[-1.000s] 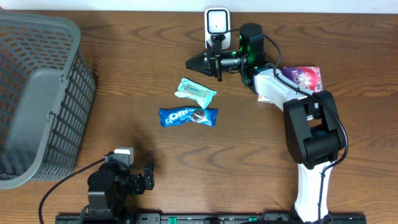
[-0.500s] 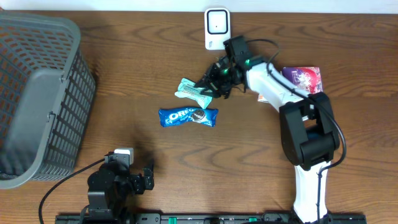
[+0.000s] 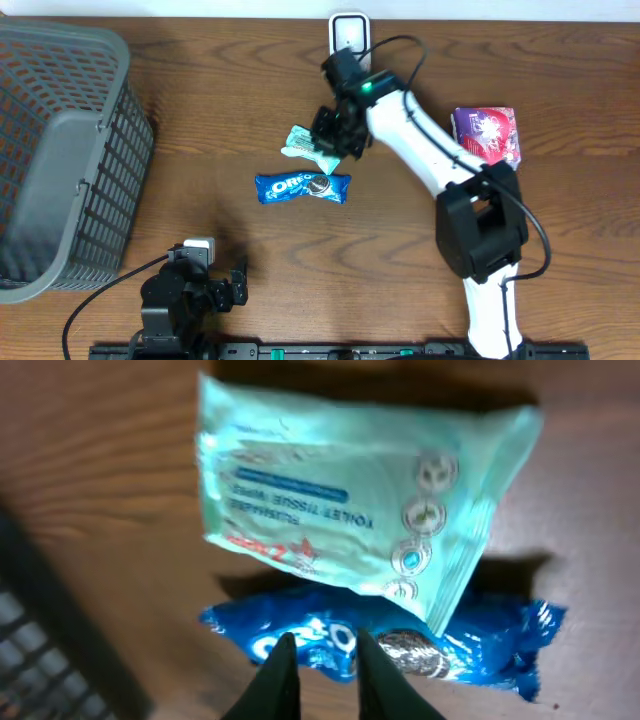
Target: Scan the item barcode
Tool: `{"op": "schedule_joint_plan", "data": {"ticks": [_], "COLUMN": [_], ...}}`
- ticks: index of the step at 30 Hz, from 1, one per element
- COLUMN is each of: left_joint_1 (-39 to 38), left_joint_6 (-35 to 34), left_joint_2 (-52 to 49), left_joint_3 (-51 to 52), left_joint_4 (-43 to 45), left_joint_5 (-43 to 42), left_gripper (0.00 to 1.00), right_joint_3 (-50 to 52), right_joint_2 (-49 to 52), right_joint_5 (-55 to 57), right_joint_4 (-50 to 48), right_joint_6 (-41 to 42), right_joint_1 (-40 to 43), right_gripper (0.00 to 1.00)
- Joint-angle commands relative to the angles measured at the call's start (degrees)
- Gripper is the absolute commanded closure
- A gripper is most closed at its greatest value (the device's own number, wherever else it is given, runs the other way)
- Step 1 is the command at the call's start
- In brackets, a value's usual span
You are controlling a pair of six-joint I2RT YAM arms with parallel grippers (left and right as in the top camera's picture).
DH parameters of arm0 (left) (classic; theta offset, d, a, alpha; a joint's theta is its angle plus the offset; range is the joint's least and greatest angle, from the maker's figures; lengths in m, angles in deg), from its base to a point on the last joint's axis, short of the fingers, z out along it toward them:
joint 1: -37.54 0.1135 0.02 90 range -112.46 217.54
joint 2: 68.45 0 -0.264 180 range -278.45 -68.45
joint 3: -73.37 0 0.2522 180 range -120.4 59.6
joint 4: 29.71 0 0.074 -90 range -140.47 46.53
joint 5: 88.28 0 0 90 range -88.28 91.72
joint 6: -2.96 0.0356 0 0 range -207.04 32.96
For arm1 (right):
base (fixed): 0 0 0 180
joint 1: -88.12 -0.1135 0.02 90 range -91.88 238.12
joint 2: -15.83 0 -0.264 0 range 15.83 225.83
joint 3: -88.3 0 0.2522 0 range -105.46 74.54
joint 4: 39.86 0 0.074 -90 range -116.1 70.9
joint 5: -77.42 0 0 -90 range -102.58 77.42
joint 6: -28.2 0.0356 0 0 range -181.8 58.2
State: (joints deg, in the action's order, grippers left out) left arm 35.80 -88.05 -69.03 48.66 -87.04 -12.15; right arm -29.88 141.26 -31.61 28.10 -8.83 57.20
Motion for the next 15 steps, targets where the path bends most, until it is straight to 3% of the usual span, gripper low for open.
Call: {"op": "schedule_joint_plan", "data": {"ticks": [1, 5, 12, 15], "left_joint_1": [-0.22, -0.22, -0.22, -0.22], "left_joint_6": [0.96, 0.96, 0.96, 0.96], "left_joint_2": [0.35, 0.35, 0.35, 0.35], "left_joint_3": [0.22, 0.22, 0.22, 0.22], "left_joint_4": [-1.18, -1.18, -1.18, -1.18], "left_joint_5": [-0.68, -0.68, -0.68, -0.68], "left_gripper": [0.02, 0.02, 0.02, 0.02], "right_joint_3": [2.03, 5.44, 11.91, 11.56], "right_joint_2": [0.39, 0.42, 0.42, 0.42], "right_joint_5": [5.73, 12.83, 16.76, 20.2], "right_joint_4": [-1.01, -2.73, -9.2, -13.49], "right_joint_6": [5.73, 12.17, 12.13, 3.98], "right_joint_1": [-1.9, -2.67, -1.18, 2.08], "right_gripper": [0.87, 0.86, 0.82, 0.81]}}
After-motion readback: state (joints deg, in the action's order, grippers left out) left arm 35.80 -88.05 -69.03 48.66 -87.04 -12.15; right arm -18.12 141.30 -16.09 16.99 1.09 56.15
